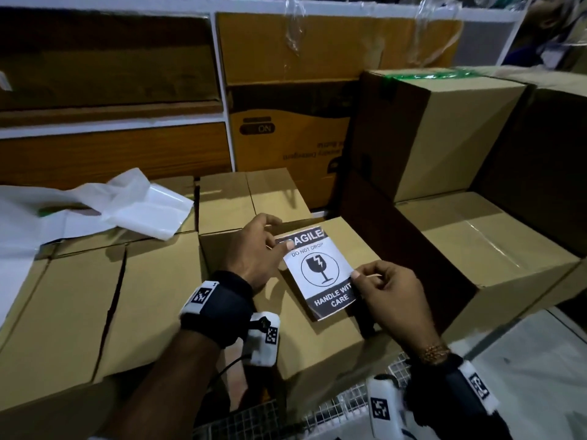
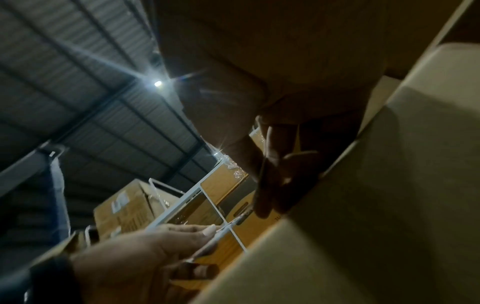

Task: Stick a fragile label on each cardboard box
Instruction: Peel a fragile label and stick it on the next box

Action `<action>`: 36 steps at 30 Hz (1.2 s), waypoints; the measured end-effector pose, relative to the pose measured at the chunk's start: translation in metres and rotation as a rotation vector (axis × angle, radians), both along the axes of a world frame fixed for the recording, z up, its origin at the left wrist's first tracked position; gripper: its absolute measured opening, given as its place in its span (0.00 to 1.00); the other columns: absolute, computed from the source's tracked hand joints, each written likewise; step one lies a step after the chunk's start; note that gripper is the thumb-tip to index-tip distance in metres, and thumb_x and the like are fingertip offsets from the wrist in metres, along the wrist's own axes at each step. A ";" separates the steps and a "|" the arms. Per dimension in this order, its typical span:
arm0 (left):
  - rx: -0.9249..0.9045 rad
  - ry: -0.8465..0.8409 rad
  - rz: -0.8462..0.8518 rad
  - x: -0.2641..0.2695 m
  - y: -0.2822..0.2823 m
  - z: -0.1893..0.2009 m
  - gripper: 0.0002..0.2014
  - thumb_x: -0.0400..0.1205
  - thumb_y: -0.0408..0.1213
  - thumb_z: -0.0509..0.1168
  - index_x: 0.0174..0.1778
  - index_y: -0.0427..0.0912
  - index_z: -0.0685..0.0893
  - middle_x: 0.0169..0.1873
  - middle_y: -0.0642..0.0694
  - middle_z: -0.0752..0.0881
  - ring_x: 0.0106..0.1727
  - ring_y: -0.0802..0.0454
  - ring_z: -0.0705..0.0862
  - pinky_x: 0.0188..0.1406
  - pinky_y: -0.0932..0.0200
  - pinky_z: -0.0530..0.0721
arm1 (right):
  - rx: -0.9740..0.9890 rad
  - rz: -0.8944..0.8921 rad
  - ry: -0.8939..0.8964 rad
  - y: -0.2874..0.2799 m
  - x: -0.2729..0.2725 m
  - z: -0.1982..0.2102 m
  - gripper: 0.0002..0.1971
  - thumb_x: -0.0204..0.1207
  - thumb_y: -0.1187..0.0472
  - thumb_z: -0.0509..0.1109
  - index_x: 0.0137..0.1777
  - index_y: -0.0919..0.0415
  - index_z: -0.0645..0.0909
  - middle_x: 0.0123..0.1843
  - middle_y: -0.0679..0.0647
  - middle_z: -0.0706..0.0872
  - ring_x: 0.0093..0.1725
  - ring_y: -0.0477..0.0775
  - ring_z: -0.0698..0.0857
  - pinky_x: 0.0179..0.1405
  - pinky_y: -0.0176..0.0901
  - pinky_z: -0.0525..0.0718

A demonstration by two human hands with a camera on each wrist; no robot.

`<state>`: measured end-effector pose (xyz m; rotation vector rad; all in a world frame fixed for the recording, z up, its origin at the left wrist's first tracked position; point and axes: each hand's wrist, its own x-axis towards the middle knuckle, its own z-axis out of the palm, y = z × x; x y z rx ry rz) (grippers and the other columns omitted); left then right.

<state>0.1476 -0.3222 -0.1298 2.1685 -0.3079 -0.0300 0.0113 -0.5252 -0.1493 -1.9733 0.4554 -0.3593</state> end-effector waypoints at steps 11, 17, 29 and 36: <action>0.155 -0.013 -0.044 -0.001 -0.011 0.000 0.09 0.82 0.44 0.76 0.56 0.51 0.88 0.37 0.53 0.90 0.38 0.59 0.87 0.30 0.63 0.77 | -0.416 0.082 -0.132 -0.007 0.002 -0.008 0.08 0.85 0.47 0.70 0.45 0.46 0.82 0.41 0.38 0.90 0.39 0.37 0.89 0.31 0.47 0.90; 0.243 -0.009 -0.032 0.004 -0.019 0.007 0.10 0.80 0.46 0.78 0.54 0.50 0.88 0.38 0.55 0.90 0.40 0.60 0.87 0.30 0.62 0.76 | -0.291 0.005 -0.180 -0.018 0.006 -0.019 0.10 0.84 0.48 0.72 0.41 0.48 0.82 0.43 0.42 0.86 0.42 0.40 0.86 0.40 0.47 0.85; 0.400 -0.009 -0.011 0.016 -0.034 0.005 0.08 0.81 0.47 0.76 0.43 0.51 0.85 0.40 0.54 0.89 0.44 0.54 0.87 0.42 0.55 0.86 | -0.136 -0.005 -0.111 -0.026 0.003 -0.026 0.08 0.79 0.54 0.78 0.39 0.50 0.87 0.36 0.36 0.90 0.36 0.37 0.88 0.33 0.36 0.83; 0.433 -0.065 -0.030 0.019 -0.041 0.004 0.08 0.85 0.46 0.71 0.43 0.51 0.82 0.41 0.52 0.87 0.44 0.50 0.85 0.48 0.47 0.89 | -0.142 -0.088 -0.120 -0.027 0.009 -0.028 0.04 0.77 0.51 0.80 0.41 0.46 0.90 0.46 0.42 0.88 0.44 0.38 0.86 0.47 0.43 0.84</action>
